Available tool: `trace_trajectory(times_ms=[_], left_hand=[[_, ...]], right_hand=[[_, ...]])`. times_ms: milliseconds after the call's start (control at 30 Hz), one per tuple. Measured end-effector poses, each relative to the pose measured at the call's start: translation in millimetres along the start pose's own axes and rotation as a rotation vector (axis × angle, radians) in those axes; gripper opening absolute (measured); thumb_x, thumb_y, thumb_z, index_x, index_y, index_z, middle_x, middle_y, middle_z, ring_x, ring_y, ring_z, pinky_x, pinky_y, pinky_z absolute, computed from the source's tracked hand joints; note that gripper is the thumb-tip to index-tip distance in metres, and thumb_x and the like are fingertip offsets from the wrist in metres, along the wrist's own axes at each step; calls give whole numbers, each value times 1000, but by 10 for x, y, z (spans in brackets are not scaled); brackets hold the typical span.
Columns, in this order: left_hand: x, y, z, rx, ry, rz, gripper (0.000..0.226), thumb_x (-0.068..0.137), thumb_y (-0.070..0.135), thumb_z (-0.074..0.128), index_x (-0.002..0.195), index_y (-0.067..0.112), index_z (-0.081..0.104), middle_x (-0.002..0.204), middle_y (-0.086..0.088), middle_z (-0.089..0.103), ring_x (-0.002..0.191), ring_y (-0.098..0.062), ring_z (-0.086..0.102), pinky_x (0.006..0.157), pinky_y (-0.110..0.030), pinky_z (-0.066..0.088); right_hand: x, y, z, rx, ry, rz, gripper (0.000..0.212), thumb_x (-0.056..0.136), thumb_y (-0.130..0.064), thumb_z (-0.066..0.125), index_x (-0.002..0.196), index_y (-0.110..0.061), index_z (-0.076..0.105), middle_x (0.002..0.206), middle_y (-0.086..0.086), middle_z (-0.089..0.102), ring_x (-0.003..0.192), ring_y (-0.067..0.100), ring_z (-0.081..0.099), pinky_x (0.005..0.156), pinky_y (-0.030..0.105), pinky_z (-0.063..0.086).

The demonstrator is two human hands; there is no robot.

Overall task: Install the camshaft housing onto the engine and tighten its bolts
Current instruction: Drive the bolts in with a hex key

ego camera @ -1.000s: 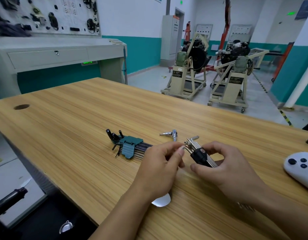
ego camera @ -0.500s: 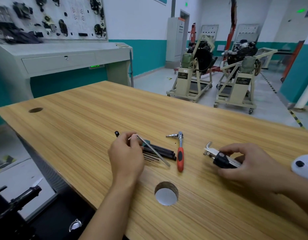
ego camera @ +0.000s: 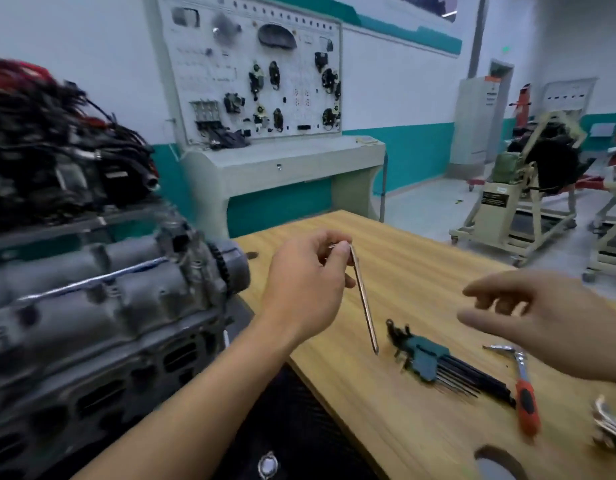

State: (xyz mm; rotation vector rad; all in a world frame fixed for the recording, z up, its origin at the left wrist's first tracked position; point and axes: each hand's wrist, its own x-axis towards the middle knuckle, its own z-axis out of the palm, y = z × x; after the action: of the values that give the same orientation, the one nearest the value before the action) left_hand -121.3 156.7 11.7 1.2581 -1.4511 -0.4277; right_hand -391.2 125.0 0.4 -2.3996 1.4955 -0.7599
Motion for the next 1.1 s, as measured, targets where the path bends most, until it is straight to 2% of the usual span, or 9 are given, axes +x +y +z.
trace_trajectory(times_ms=[167, 267, 367, 500, 733, 833, 933, 1000, 1100], left_hand=[[131, 292, -1139, 202, 167, 114, 14, 100, 17, 58, 99, 18, 71, 80, 0, 75, 64, -14, 73, 63, -36, 60], [178, 392, -1788, 320, 292, 144, 14, 98, 18, 60, 99, 17, 73, 76, -1, 76, 69, -19, 73, 68, -43, 62], [224, 408, -2281, 342, 343, 121, 14, 99, 14, 59, 98, 15, 73, 76, -3, 76, 68, -17, 73, 69, -40, 63], [257, 309, -2661, 381, 310, 103, 15, 99, 11, 60, 92, 16, 72, 72, -1, 75, 62, -8, 71, 61, -28, 61], [397, 77, -2734, 391, 250, 52, 12, 98, 8, 60, 98, 6, 72, 72, -5, 73, 62, -10, 67, 60, -26, 59], [466, 51, -2708, 401, 266, 70, 10, 97, 10, 62, 98, 10, 73, 76, -4, 76, 65, -9, 68, 60, -26, 58], [444, 27, -2769, 425, 169, 56, 18, 91, 18, 72, 108, 13, 70, 81, 1, 76, 68, -5, 68, 63, -18, 54], [354, -39, -2859, 723, -10, -49, 30, 85, 32, 78, 111, 21, 69, 81, 6, 72, 69, -5, 66, 65, -19, 53], [173, -182, -2904, 1139, -381, -239, 12, 86, 35, 74, 95, 28, 73, 74, 14, 66, 67, 1, 60, 60, -19, 45]], right_hand=[[866, -1801, 381, 407, -47, -512, 33, 79, -58, 66, 84, -27, 78, 62, -4, 67, 51, 7, 52, 49, 25, 41], [1202, -2589, 569, 573, -194, -608, 50, 83, -49, 70, 77, 0, 71, 61, 22, 57, 55, 18, 41, 55, 33, 31], [1430, -3088, 705, 647, -245, -649, 45, 89, -39, 70, 74, 4, 69, 51, 9, 54, 47, 13, 40, 48, 25, 31], [1675, -3337, 833, 761, -251, -647, 21, 91, -26, 71, 77, -13, 77, 69, 12, 73, 50, 15, 55, 48, 25, 44], [1783, -3360, 1104, 835, -312, -543, 23, 90, -23, 73, 67, -20, 76, 59, -4, 70, 46, 3, 55, 42, 11, 39], [1778, -3380, 1114, 780, -270, -535, 21, 91, -23, 72, 72, -16, 73, 54, -5, 67, 46, 3, 55, 47, 14, 43], [1829, -3331, 1073, 813, -244, -451, 24, 95, -18, 65, 71, -15, 68, 59, -1, 66, 53, 9, 59, 56, 28, 47], [1894, -3247, 1004, 875, -258, -372, 23, 99, -14, 56, 76, -14, 61, 57, 0, 57, 50, 12, 55, 51, 31, 44], [1896, -3141, 959, 660, -279, -467, 22, 97, -15, 56, 76, -14, 59, 57, 0, 49, 43, 9, 42, 45, 28, 36]])
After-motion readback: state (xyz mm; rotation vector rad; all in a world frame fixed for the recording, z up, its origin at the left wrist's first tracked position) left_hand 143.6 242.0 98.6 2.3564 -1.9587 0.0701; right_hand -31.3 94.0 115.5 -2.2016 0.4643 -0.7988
